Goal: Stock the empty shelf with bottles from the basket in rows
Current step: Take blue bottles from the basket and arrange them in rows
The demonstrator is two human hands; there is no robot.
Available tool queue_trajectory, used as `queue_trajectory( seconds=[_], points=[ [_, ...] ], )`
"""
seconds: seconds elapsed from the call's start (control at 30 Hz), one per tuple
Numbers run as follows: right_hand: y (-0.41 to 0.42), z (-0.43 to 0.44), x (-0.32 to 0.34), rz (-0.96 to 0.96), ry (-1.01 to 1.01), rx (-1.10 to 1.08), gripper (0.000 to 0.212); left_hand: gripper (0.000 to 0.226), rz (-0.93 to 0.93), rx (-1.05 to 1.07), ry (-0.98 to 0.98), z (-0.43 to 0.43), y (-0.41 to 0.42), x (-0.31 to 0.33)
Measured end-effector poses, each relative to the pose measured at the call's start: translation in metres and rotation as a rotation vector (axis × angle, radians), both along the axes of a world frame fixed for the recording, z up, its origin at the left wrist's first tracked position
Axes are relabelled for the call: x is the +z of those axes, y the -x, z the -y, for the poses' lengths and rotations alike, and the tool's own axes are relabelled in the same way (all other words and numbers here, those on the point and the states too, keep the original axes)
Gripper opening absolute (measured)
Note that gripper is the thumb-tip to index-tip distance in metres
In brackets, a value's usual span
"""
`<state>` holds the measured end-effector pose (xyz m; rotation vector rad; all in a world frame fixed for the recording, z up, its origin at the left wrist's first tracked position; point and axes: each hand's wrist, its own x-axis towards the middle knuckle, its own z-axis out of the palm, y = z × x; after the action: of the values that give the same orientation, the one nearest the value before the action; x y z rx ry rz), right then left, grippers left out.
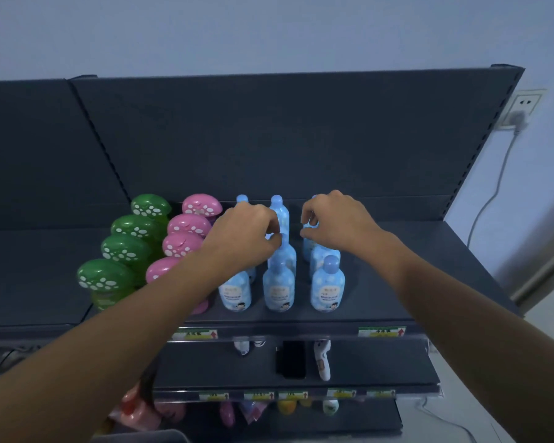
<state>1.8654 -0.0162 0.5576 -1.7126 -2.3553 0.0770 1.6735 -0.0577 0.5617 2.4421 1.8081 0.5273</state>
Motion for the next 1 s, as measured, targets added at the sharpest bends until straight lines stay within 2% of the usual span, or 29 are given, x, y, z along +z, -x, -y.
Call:
queue_trajectory(
  seconds=[0.3, 0.6, 1.0],
  points=[
    [0.096, 0.047, 0.012, 0.051, -0.066, -0.004, 0.013, 0.015, -0.002, 0.050, -0.066, 0.038, 0.097, 0.005],
    [0.223, 0.123, -0.005, 0.051, 0.001, 0.015, 0.017, 0.017, 0.001, 0.038, 0.020, 0.101, 0.222, -0.012],
    [0.341, 0.205, -0.114, 0.038, 0.289, 0.029, 0.026, 0.019, -0.049, 0.079, 0.323, 0.174, 0.355, -0.131]
  ],
)
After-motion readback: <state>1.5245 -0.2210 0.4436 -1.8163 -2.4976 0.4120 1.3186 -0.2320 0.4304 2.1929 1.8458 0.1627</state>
